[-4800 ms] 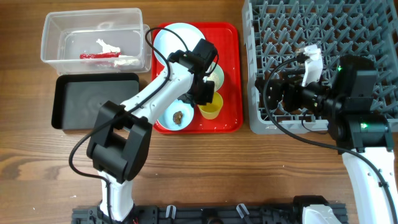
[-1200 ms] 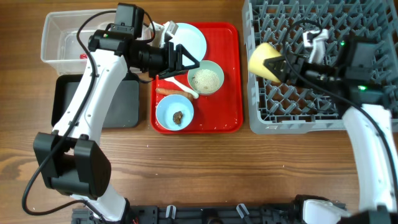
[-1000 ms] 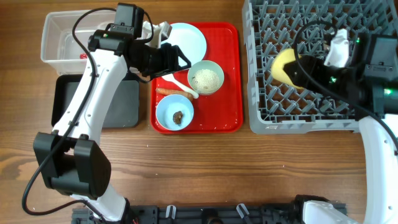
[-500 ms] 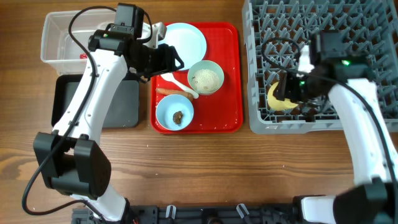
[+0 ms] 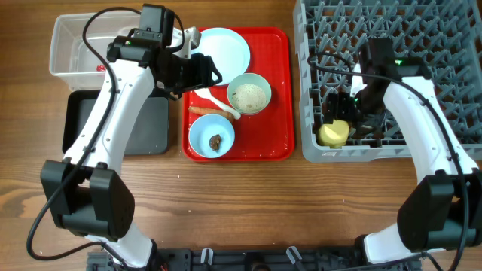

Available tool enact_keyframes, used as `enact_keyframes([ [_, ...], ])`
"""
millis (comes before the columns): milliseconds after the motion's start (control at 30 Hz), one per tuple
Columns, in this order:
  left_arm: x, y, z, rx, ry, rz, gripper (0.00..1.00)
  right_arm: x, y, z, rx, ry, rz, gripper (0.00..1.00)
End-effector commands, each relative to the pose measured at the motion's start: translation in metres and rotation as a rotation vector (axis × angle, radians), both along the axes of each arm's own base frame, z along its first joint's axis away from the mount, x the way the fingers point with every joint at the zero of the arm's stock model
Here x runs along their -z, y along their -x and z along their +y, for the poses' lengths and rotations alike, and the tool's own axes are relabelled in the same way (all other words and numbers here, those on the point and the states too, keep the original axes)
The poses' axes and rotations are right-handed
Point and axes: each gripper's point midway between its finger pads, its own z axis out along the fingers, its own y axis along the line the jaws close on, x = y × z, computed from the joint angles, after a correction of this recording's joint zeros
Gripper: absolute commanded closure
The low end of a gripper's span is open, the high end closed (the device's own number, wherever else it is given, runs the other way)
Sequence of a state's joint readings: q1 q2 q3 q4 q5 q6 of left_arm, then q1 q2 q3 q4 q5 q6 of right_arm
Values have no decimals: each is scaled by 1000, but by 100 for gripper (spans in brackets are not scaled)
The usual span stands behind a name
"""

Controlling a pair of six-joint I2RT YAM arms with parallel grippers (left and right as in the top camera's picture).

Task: Sort waste into correct bins and load items into the dishwasher rack
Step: 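Place the yellow cup upside down in the dish rack with the right gripper, then lift the small blue bowl with the left gripper, tip food into black tray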

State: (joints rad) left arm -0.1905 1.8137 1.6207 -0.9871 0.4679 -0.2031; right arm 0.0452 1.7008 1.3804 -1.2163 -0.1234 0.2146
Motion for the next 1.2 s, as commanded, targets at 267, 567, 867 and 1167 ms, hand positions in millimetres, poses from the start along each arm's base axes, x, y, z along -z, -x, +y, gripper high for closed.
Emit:
enact_keyframes([
  [267, 0, -1, -1, 7, -10, -8, 35, -104, -58, 23, -60, -105, -301, 4],
  [567, 26, 28, -25, 79, -225, 18, 42, -118, -69, 46, -110, -157, -378, 4],
  [867, 93, 68, -32, -120, -517, 53, 41, -119, -72, 45, -110, -154, -394, 4],
  [1167, 136, 80, -44, -75, -490, 9, 54, -118, -71, 45, -110, -154, -387, 4],
])
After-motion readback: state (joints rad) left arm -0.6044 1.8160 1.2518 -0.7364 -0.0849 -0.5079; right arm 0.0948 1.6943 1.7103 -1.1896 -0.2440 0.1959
